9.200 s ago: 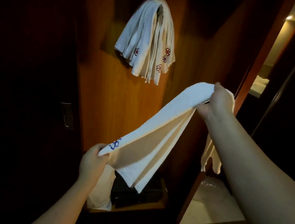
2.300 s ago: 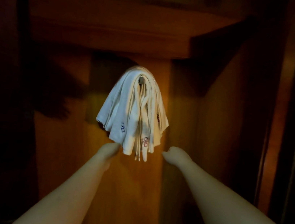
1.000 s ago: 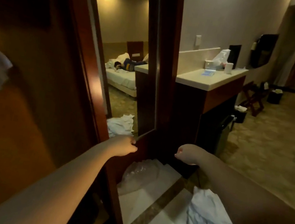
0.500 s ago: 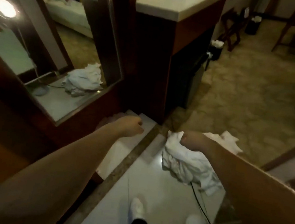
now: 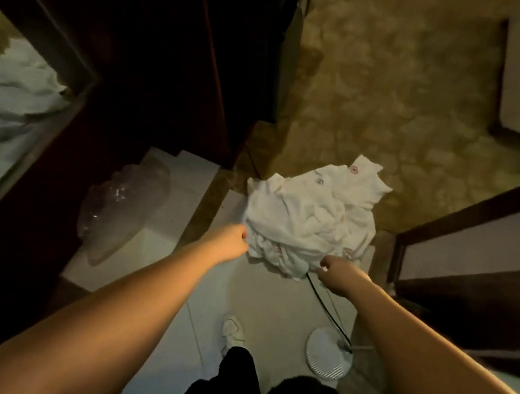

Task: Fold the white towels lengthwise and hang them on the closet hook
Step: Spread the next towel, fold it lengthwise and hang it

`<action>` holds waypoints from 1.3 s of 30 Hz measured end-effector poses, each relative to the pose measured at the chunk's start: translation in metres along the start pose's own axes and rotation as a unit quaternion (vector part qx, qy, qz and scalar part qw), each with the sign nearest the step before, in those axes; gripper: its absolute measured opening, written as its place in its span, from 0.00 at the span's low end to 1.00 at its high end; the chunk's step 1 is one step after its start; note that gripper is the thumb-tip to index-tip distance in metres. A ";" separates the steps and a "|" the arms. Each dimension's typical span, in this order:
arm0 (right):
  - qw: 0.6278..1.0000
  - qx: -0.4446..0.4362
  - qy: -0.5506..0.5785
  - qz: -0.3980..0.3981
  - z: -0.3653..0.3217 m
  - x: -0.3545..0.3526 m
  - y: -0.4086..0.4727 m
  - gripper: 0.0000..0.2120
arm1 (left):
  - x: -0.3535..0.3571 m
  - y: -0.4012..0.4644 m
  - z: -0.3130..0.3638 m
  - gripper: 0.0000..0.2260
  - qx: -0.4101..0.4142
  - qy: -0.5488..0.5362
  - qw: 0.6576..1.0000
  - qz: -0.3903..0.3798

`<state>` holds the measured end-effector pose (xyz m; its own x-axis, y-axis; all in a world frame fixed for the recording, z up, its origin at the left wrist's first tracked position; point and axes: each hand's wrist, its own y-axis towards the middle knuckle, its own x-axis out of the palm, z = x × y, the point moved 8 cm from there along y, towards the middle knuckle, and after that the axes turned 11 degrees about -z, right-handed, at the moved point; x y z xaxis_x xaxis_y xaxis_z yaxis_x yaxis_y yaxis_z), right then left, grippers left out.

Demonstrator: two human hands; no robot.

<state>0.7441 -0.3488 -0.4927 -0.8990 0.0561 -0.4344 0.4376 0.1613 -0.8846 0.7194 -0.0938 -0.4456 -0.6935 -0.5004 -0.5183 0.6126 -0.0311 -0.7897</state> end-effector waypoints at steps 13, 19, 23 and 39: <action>0.991 0.018 0.126 -0.041 0.084 0.014 0.287 0.17 | 0.070 0.288 -0.009 0.11 -0.020 -0.003 0.995 -0.099; 0.993 -0.036 0.100 -0.052 0.092 0.028 0.407 0.28 | 0.111 0.406 -0.012 0.15 -0.017 0.032 0.994 -0.100; 0.990 -0.077 0.112 -0.025 0.084 0.031 0.463 0.40 | 0.140 0.464 -0.003 0.15 0.005 0.102 0.989 -0.110; 0.963 -0.223 0.147 0.037 0.018 0.037 0.360 0.12 | 0.140 0.405 0.030 0.25 0.153 0.121 0.973 -0.126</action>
<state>0.8685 -0.3063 -0.8308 -0.8612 0.3490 -0.3695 0.5074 0.5492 -0.6639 0.8821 -0.2026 -0.8275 -0.8830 -0.2259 -0.4115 0.4693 -0.4007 -0.7869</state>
